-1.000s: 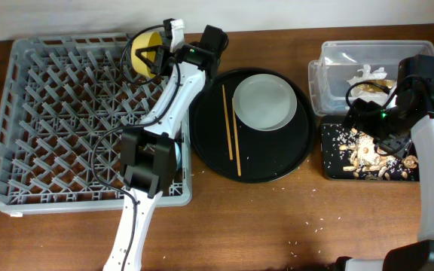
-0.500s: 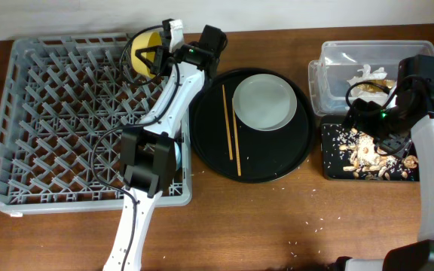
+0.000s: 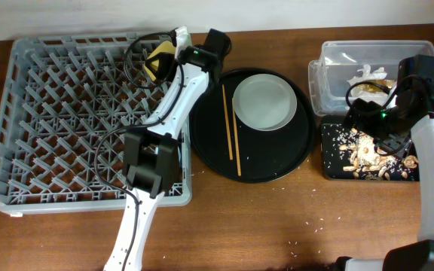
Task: Sort waste into correct bins and load items into the dishwasher rack
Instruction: 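Move the left gripper to the white plate and grasp its edge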
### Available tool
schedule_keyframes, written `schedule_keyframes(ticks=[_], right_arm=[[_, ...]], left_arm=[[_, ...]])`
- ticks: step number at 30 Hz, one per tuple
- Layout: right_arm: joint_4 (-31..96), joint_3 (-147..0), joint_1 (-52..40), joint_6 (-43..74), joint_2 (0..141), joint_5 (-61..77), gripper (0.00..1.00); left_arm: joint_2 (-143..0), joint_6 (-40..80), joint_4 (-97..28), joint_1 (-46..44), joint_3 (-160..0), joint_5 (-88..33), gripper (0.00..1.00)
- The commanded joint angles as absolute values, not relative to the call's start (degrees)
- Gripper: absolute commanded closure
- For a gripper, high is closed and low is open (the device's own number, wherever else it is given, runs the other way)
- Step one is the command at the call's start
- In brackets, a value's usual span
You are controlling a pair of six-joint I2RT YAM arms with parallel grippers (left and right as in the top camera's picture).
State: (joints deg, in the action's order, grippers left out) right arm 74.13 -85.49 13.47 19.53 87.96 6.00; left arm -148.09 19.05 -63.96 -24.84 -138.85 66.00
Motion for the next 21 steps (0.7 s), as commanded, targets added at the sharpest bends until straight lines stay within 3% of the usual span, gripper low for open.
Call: schedule_keyframes(ticks=[1,7,13,16,19,21], right_arm=[[74.1,-86.1,13.6,19.8,87.5,5.3,0.02],[74.1,-86.1,13.6,19.8,87.5,5.3,0.01],[74.1,-86.1,13.6,19.8,87.5,5.3,0.02],[74.1,-86.1,13.6,19.8,87.5,5.3,0.02],[74.1,-86.1,13.6,19.8,87.5,5.3,0.02],[74.1,-86.1,13.6,19.8,87.5,5.3,0.02]], left_arm=[[-148.6,19.2,-66.2,-25.9,-139.2,65.5,0.48],[-144.5,19.2,-70.2,-26.5,-139.2,61.4,0.24],[-136.0,18.9,-68.6,-26.5,-139.8,46.6,0.05],[-131.7,9.1,-66.3,-26.5,-139.9,24.6,0.01],[-130.3,5.7,-64.2,-26.5,-139.9,-7.7,0.01],[-131.6,5.8,-63.4,-26.7,-139.5,-17.3,0.06]])
